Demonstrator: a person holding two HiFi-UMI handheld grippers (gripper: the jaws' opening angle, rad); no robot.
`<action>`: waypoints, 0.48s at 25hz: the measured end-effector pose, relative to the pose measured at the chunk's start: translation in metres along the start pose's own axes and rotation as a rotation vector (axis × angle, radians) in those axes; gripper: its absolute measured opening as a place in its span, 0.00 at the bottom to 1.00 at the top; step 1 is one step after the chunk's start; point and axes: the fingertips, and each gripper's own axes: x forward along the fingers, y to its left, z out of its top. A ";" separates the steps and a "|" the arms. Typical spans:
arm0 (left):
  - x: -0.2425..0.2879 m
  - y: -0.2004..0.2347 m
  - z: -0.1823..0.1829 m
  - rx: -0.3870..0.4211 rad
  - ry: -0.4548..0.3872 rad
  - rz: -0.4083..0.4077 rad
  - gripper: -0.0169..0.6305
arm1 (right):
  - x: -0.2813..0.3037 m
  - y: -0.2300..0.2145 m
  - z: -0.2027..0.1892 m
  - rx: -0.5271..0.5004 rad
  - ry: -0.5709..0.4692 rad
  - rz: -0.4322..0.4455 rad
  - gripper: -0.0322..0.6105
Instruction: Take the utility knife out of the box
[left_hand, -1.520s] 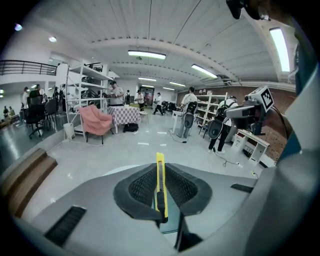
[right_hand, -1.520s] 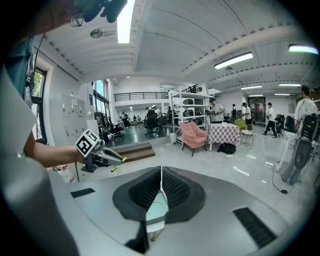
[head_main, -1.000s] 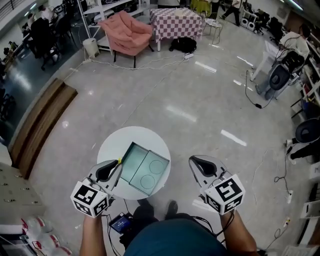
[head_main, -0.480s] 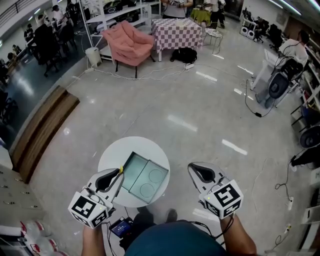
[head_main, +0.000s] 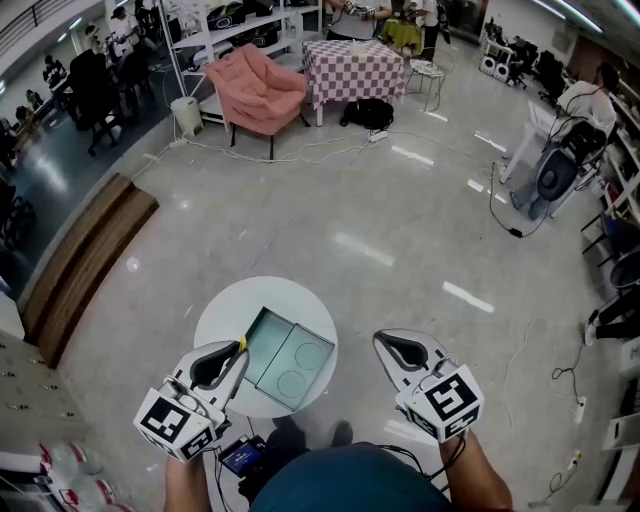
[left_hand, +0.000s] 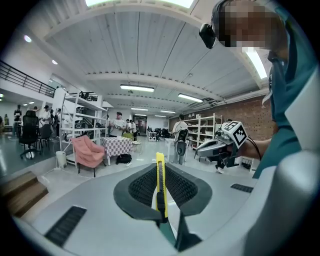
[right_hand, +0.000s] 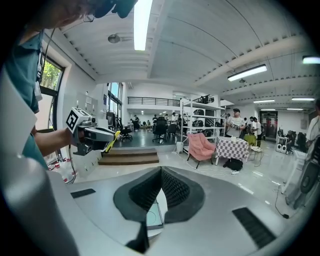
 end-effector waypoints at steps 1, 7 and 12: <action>0.000 0.002 0.001 0.000 0.001 0.000 0.13 | 0.002 0.000 0.000 -0.002 -0.007 0.005 0.11; 0.013 -0.001 -0.001 -0.001 0.011 -0.001 0.13 | 0.000 -0.010 -0.014 0.018 -0.006 0.019 0.11; 0.018 -0.003 -0.004 -0.004 0.016 -0.004 0.13 | -0.001 -0.013 -0.016 0.018 0.015 0.016 0.11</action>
